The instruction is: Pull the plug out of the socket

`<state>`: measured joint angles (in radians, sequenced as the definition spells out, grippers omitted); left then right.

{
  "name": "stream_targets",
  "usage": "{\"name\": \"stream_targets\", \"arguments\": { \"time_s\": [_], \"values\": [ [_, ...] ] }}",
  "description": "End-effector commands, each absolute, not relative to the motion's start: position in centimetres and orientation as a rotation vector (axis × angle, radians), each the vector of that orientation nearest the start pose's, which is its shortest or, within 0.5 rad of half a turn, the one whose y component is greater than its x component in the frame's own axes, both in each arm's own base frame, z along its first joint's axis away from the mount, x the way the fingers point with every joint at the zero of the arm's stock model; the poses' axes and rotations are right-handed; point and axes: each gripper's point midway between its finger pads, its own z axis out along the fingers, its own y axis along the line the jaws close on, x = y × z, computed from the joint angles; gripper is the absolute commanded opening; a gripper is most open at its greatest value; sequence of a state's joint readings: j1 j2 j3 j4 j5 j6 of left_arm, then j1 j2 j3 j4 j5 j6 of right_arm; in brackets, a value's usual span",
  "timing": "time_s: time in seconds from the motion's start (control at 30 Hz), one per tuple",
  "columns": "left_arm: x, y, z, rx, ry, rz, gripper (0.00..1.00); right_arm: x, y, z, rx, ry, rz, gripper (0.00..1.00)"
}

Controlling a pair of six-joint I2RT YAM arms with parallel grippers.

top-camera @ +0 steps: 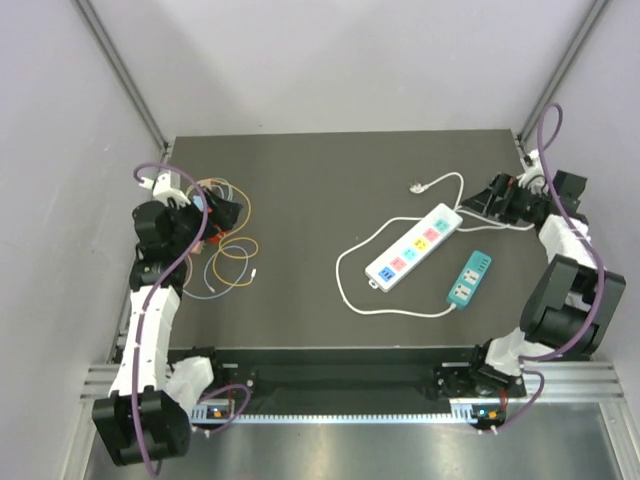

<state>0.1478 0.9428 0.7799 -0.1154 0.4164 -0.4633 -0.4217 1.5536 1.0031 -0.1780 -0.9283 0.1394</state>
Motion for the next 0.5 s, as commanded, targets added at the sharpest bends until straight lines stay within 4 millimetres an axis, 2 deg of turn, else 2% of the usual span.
{"name": "stream_targets", "arguments": {
  "time_s": [0.0,0.13,0.23,0.37,0.47],
  "values": [
    [31.7,-6.8,26.5,-0.126,1.790,-0.768,0.99,36.5,-2.0,18.9,-0.162,2.071,0.700,1.00],
    [30.3,-7.6,25.4,-0.090,1.797,-0.795,0.99,35.3,-2.0,20.5,-0.268,2.031,0.585,1.00],
    [29.4,-8.2,25.5,-0.048,1.778,-0.794,0.99,34.6,-2.3,21.8,-0.311,1.997,0.489,1.00],
    [28.3,-9.4,25.8,0.032,1.764,-0.784,0.99,34.2,-3.6,23.4,-0.290,1.989,0.341,1.00],
    [28.1,-9.1,25.0,0.036,1.786,-0.731,0.99,34.0,-5.0,24.8,-0.231,1.983,0.223,1.00]
  ]
}}
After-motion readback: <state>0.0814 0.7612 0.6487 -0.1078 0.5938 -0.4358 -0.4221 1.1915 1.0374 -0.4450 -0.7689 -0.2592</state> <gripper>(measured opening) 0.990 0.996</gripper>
